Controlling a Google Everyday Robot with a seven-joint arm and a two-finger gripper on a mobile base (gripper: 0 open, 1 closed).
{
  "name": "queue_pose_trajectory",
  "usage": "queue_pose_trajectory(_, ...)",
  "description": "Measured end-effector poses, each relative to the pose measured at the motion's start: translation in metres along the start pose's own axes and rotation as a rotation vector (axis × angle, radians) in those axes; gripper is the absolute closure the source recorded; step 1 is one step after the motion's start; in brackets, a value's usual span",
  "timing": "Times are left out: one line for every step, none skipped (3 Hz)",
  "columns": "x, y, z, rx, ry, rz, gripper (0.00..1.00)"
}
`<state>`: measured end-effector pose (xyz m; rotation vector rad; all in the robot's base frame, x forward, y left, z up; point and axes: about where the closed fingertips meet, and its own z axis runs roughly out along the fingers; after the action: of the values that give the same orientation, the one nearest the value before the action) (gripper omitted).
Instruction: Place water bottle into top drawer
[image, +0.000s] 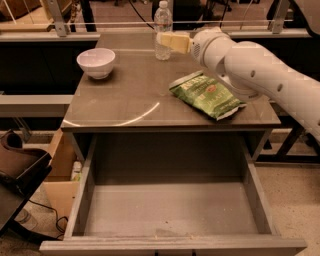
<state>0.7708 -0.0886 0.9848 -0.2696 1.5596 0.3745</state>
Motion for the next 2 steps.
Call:
queue_pose_trajectory(-0.003, 0.005, 0.033, -0.024, 0.028, -0.043, 0.0)
queue_pose_trajectory(0.001, -0.019, 0.078, -0.044, 0.066, -0.126, 0.0)
